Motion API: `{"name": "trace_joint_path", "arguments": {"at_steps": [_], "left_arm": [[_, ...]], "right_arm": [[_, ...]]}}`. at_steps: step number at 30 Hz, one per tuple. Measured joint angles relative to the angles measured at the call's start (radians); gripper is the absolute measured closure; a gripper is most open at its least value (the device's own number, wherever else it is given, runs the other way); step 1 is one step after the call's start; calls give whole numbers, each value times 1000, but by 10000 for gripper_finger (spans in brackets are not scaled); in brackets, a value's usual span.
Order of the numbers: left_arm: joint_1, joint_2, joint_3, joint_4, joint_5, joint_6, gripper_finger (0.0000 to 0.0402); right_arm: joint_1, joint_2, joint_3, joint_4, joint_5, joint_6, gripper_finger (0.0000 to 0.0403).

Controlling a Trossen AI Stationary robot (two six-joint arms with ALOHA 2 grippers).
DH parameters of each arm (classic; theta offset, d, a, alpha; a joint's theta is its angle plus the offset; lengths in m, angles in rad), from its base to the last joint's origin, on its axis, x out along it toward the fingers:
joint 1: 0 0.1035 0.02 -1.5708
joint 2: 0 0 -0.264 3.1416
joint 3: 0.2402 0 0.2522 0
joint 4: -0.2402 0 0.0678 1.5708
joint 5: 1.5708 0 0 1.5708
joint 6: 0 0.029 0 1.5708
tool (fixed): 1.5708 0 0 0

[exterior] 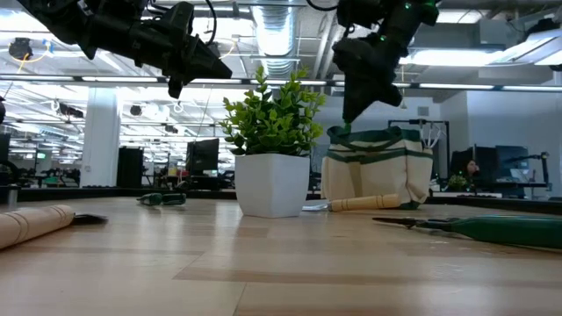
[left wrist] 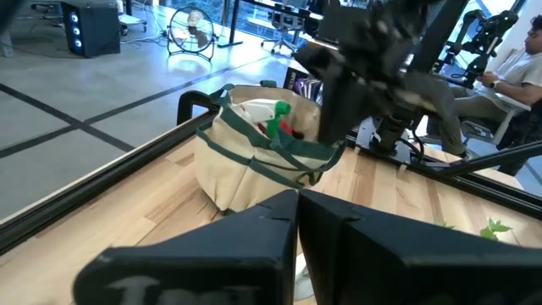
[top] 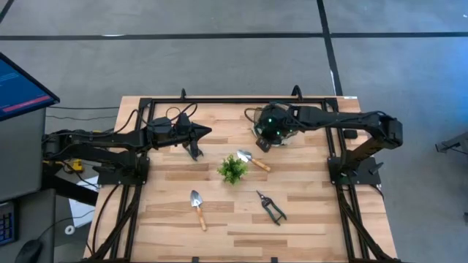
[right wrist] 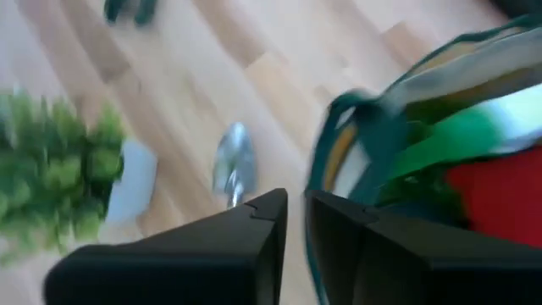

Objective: Pick & Place Garden tools in Gardening bag
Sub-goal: Move the brown gardening bag to the top right of the table

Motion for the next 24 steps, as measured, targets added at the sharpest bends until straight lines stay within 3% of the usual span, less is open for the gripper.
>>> {"name": "trace_joint_path", "arguments": {"at_steps": [11, 24], "left_arm": [[0, 0, 0, 0, 0, 0, 400], [0, 0, 0, 0, 0, 0, 400]], "right_arm": [[-99, 25, 80, -120, 2, 77, 317], [-91, 78, 77, -121, -3, 65, 257]]}}
